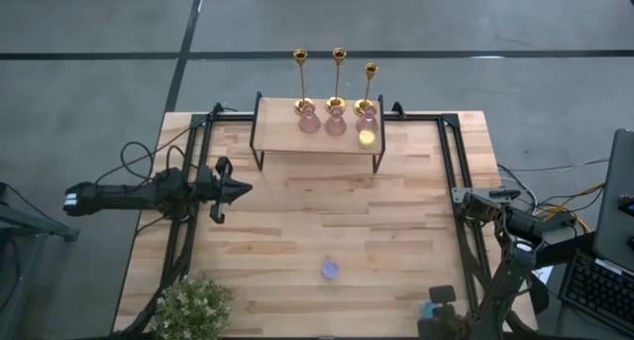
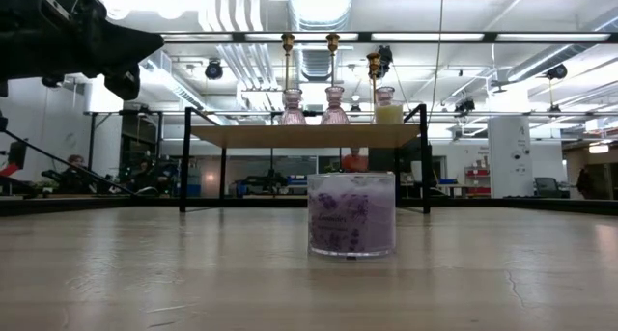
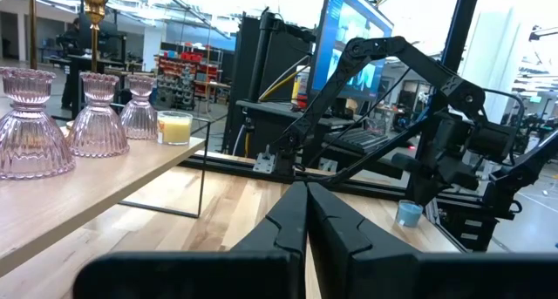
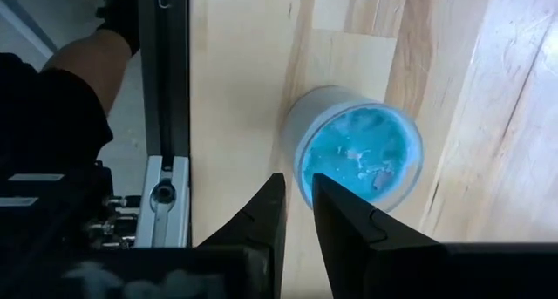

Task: Pick & Place candle stick holders
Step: Put the blue scented candle on the shelf aligned with the other yellow scented candle

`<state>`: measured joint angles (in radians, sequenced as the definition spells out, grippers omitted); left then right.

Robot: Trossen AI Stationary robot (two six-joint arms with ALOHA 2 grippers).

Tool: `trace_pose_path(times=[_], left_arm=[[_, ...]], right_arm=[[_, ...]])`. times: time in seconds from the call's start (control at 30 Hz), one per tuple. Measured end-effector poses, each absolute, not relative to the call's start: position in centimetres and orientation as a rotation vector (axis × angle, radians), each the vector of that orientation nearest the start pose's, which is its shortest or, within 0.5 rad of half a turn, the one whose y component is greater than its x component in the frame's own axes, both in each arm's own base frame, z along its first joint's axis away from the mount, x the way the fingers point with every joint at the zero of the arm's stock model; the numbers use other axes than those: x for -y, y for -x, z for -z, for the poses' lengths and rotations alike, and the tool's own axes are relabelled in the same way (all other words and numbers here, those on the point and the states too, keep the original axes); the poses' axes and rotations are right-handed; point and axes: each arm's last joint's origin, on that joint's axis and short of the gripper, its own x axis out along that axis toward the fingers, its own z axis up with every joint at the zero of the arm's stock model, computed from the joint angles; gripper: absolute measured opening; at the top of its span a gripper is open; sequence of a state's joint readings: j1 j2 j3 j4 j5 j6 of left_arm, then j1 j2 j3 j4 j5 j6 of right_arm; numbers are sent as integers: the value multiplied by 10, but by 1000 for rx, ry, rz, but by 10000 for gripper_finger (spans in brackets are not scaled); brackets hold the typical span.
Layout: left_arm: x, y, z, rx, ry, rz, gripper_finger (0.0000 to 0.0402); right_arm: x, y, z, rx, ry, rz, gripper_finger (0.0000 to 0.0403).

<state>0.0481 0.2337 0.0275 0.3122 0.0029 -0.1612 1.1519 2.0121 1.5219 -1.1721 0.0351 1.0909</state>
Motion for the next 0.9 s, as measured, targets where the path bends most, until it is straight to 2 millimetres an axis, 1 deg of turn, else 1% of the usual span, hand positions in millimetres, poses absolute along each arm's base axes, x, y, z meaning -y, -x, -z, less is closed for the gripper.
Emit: trace_pose_path(times=[0.9], left_arm=[[-5,-111,-183,110,158,-36,14]], right_arm=[[-334,-151,-178,-1558,126,41,52]])
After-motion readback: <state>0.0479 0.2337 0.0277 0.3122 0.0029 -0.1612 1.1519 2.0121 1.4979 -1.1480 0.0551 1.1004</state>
